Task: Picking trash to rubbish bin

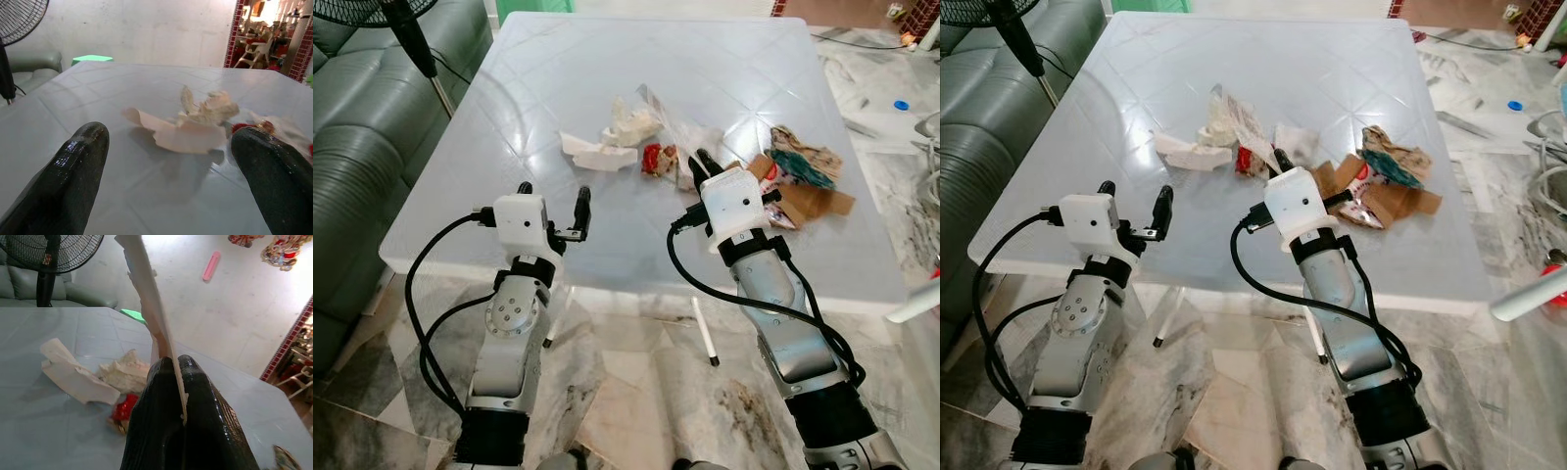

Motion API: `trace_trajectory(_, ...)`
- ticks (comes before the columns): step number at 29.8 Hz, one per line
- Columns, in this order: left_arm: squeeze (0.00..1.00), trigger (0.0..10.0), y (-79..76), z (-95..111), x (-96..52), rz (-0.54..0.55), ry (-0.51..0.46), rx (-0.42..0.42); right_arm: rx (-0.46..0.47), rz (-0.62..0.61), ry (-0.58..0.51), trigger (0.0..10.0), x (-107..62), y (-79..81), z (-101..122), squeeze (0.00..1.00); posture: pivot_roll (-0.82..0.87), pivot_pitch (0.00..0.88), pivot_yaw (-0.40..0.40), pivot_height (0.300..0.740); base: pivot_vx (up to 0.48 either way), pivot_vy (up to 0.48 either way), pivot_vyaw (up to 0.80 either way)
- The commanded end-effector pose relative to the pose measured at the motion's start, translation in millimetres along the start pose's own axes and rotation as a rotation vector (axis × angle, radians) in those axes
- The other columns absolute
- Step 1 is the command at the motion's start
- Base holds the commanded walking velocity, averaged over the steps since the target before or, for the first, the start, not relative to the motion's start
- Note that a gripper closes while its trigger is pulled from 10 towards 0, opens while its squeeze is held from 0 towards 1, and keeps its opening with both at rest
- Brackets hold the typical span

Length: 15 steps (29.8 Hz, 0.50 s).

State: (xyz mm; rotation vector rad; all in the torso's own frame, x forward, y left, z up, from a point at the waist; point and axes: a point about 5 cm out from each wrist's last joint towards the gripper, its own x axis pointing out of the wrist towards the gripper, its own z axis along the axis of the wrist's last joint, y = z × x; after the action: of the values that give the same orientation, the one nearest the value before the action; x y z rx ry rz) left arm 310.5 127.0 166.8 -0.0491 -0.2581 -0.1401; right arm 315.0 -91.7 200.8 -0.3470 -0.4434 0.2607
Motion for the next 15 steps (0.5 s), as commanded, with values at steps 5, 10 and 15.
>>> trace_trajectory(5,0.00,10.0,-2.7,-2.9,-2.2,-0.014,0.008,-0.009,-0.011,0.000,-0.015,0.0,-0.2,-1.9,4.5,0.00,-0.06,0.136,0.011,0.740,0.431,0.000,0.00)
trace_trajectory(10,0.00,10.0,-2.6,-3.3,-2.5,-0.014,0.010,-0.011,-0.013,0.001,-0.016,0.0,-0.5,-1.7,4.6,0.00,-0.06,0.136,0.012,0.740,0.430,0.000,0.00)
trace_trajectory(15,0.00,10.0,-1.5,-4.3,-1.3,-0.007,0.018,-0.006,-0.013,0.000,-0.014,0.0,-0.2,-1.5,4.8,0.00,-0.06,0.138,0.012,0.740,0.391,0.000,0.00)
